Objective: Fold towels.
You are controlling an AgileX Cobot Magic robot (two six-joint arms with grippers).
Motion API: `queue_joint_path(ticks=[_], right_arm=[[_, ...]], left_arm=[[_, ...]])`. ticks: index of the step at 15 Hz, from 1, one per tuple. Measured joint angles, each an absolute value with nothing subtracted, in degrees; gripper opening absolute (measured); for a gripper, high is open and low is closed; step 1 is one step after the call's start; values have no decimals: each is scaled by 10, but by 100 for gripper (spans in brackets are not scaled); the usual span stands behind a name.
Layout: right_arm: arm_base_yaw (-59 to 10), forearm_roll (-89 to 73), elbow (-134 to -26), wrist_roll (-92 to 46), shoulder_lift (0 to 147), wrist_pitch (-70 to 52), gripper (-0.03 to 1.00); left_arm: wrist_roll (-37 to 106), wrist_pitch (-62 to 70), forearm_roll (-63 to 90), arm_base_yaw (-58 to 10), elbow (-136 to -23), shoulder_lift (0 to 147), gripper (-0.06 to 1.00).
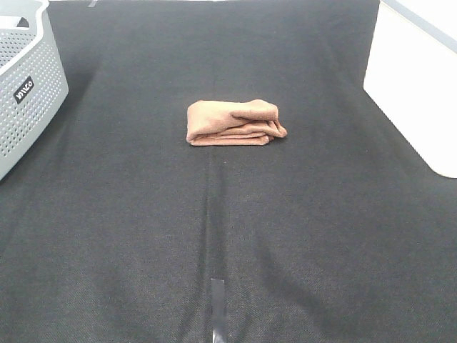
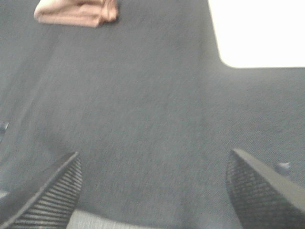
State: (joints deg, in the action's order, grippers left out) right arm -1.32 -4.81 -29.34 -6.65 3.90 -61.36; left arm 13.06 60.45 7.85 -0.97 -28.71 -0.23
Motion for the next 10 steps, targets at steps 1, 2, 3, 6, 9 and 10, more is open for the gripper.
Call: queue_joint_path(ticks=[1,2,3,6,9,10], right_arm=[[-13,-48,-293,-66,22,-614,78],[-13,-48,-292,-66,5,-614,78],[-13,-49,-292,-66,-2,-614,78],[-13,-49,-292,-66,-3,-614,78],[-13,-50,-292,-66,-3,-614,78],[-13,-50,-291,-66,-3,-614,78]], left_arm=[[131,604,78,-10,-287,-2,74],[131,604,78,-10,-287,-2,74],[131,604,78,-10,-287,-2,74],[131,604,78,-10,-287,-2,74],[131,604,78,-10,-287,-2,74],[131,604,78,-10,-287,-2,74]])
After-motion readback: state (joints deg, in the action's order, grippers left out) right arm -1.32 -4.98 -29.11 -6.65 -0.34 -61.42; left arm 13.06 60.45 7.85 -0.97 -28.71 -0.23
